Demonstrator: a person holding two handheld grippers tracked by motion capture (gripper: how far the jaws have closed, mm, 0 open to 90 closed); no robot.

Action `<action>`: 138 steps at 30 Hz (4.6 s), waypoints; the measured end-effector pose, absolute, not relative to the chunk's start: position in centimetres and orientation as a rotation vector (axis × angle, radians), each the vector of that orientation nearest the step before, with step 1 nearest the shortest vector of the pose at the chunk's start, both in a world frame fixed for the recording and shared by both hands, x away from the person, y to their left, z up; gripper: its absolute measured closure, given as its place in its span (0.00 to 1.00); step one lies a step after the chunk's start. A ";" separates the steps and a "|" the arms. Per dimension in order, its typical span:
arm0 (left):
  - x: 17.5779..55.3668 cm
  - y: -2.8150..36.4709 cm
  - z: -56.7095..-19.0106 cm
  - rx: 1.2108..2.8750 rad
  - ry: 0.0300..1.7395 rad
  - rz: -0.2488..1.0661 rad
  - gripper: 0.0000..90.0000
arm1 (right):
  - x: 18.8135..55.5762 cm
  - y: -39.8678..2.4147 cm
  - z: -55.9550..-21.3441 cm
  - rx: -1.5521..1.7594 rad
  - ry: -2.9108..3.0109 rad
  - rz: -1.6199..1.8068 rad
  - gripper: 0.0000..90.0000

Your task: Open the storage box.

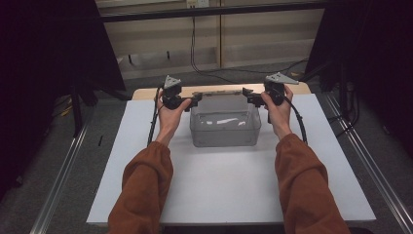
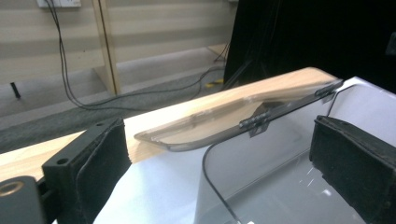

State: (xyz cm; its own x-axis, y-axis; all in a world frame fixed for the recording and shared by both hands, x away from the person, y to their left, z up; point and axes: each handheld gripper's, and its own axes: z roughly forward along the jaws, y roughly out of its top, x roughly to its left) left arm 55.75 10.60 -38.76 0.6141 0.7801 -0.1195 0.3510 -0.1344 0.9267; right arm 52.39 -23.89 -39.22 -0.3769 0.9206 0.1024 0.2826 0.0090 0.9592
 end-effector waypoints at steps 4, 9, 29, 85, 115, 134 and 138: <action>55.3 10.9 -39.1 1.711 0.926 0.471 0.04 | 52.0 -23.9 -39.0 1.226 1.691 1.391 0.03; 54.7 11.5 -39.3 1.713 0.908 0.499 0.04 | 51.5 -24.0 -39.1 1.218 1.684 1.385 0.03; 52.3 13.0 -39.8 1.689 0.874 0.556 0.05 | 48.9 -24.0 -39.1 1.195 1.623 1.380 0.00; 43.6 15.9 -41.2 1.621 0.836 0.595 0.04 | 39.9 -25.9 -40.6 1.141 1.569 1.318 0.00; 37.7 18.3 -41.4 1.572 0.849 0.622 0.03 | 34.3 -27.1 -41.8 1.117 1.565 1.300 0.00; 34.1 20.3 -41.8 1.542 0.895 0.701 0.03 | 30.6 -27.9 -42.5 1.141 1.526 1.276 0.00; 33.6 20.7 -42.0 1.534 0.910 0.696 0.03 | 29.8 -28.1 -42.9 1.149 1.525 1.257 0.00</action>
